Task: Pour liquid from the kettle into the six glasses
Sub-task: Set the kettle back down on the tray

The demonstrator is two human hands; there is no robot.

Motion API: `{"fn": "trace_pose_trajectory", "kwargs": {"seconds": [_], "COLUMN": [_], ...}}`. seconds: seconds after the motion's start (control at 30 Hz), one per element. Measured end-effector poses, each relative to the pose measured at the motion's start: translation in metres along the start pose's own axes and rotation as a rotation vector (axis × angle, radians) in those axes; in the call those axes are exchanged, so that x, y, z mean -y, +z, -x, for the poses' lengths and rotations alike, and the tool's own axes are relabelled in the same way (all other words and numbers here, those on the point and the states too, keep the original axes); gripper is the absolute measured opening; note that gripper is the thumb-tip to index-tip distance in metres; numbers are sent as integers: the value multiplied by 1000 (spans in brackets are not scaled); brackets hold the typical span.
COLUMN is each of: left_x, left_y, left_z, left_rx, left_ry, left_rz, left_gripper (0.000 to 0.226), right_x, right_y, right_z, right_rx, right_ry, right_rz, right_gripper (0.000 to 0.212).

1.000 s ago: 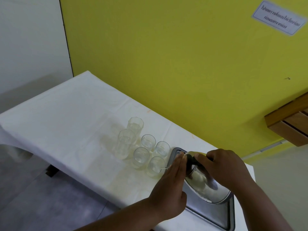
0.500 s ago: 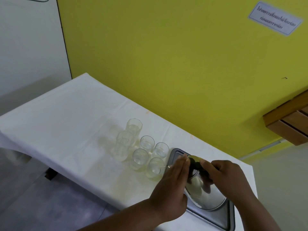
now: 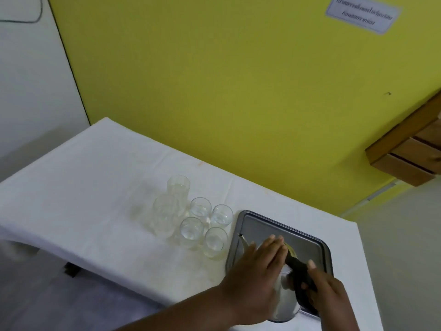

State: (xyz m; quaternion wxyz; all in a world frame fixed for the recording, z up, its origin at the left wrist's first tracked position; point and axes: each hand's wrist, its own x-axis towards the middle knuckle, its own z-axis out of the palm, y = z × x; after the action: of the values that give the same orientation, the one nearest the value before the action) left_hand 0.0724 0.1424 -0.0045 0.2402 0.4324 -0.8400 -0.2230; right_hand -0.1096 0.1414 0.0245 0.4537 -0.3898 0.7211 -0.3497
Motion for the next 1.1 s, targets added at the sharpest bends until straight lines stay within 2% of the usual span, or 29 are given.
{"fn": "trace_pose_trajectory", "kwargs": {"seconds": [0.1,0.3,0.43,0.63,0.77,0.97,1.03,1.1], "left_x": [-8,-9,-7,5,17,18,17,16], "left_y": [0,13,22,41,50,56,55,54], "left_z": [-17,-68,-102,-128,-130,-124,-123,-123], "left_rx": [30,99,273,400,424,404,403,404], "left_ry": [20,100,128,200,240,268,271,274], "left_rz": [-63,-228,-391,-477,-486,-527,-536,-541], "left_gripper": [69,66,71,91,94,89,87,88], "right_x": [-8,-18,-39,-56,-68,-88,-92,-97], "right_y": [-6,-6,3,12,17,17,14,9], "right_z": [-2,-1,-13,-32,-41,-53,-54,-54], "right_rx": [-54,-61,-11,71,87,78,91,65], "right_ry": [8,-32,-58,-16,16,28,-17,-108], "right_rz": [-78,-262,-288,-366,-380,-300,-204,2], "right_gripper": [59,39,20,25,27,21,19,18]}}
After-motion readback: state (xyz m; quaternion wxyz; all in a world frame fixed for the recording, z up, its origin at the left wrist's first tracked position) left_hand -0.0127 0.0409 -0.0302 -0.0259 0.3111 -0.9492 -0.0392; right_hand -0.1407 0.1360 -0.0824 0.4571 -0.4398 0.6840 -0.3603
